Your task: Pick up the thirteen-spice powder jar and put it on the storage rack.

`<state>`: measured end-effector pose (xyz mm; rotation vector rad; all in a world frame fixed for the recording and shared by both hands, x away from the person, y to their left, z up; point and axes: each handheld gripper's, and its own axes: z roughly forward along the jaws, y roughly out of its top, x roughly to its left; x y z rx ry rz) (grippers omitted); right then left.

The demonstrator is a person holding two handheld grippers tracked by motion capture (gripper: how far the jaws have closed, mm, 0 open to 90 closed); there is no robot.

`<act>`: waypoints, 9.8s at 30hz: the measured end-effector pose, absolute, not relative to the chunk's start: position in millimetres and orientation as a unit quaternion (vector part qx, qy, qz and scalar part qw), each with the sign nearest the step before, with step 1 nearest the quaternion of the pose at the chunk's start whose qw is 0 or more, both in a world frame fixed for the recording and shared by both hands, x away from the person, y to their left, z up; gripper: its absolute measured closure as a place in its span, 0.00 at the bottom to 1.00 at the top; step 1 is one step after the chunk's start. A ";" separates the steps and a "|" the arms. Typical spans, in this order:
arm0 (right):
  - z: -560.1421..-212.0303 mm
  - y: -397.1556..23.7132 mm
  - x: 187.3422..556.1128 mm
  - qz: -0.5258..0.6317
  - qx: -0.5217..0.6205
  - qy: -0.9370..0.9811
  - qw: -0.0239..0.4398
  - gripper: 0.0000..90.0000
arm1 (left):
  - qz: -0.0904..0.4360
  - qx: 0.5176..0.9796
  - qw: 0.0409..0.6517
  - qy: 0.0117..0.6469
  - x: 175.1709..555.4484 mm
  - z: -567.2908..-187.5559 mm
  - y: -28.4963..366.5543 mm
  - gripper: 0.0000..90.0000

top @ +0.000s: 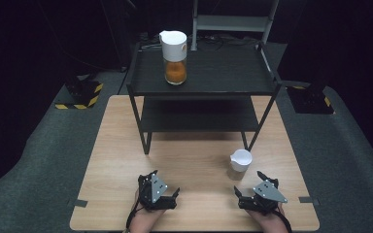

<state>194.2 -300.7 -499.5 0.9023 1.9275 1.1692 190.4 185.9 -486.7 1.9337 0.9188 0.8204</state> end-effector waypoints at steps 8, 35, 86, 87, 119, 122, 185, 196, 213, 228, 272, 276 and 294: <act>-497.4 -303.0 193.0 0.471 0.351 0.729 0.351 0.00 | 0.324 0.768 0.415 0.364 190.0 -487.0 187.2 0.01; -491.6 -293.6 221.3 0.509 0.381 0.700 0.327 0.03 | 0.311 0.768 0.428 0.360 190.2 -487.4 193.7 0.01; -503.6 -300.2 219.1 0.565 0.365 0.663 0.327 0.34 | 0.306 0.768 0.434 0.358 191.5 -487.7 196.7 0.01; -502.6 -300.5 217.7 0.567 0.363 0.663 0.328 0.34 | 0.306 0.768 0.434 0.358 191.5 -487.7 196.8 0.01; -461.8 -298.6 203.4 0.606 0.325 0.646 0.332 0.34 | 0.297 0.766 0.444 0.358 192.7 -488.5 201.7 0.01; -453.8 -298.4 203.9 0.608 0.320 0.644 0.337 0.34 | 0.297 0.766 0.445 0.358 192.8 -488.8 202.0 0.01; -286.8 -285.4 248.6 0.654 0.290 0.584 0.385 0.34 | 0.286 0.761 0.458 0.359 194.3 -490.2 208.4 0.01; -266.5 -274.5 271.3 0.654 0.300 0.580 0.381 0.34 | 0.282 0.759 0.463 0.360 195.0 -490.7 211.0 0.01; -253.4 -253.7 306.5 0.644 0.313 0.583 0.384 0.34 | 0.274 0.755 0.472 0.364 196.0 -491.6 215.1 0.01; -248.6 -241.4 329.2 0.631 0.325 0.585 0.392 0.34 | 0.271 0.754 0.475 0.362 196.5 -492.1 217.0 0.01; -251.5 -231.5 349.1 0.629 0.336 0.586 0.384 0.34 | 0.264 0.752 0.482 0.363 198.0 -492.8 220.7 0.01; -246.4 -231.0 348.7 0.624 0.341 0.591 0.381 0.33 | 0.264 0.753 0.483 0.362 198.0 -492.9 220.9 0.01; -247.0 -230.0 335.0 0.618 0.337 0.596 0.386 0.00 | 0.265 0.754 0.481 0.361 197.8 -492.6 220.3 0.01</act>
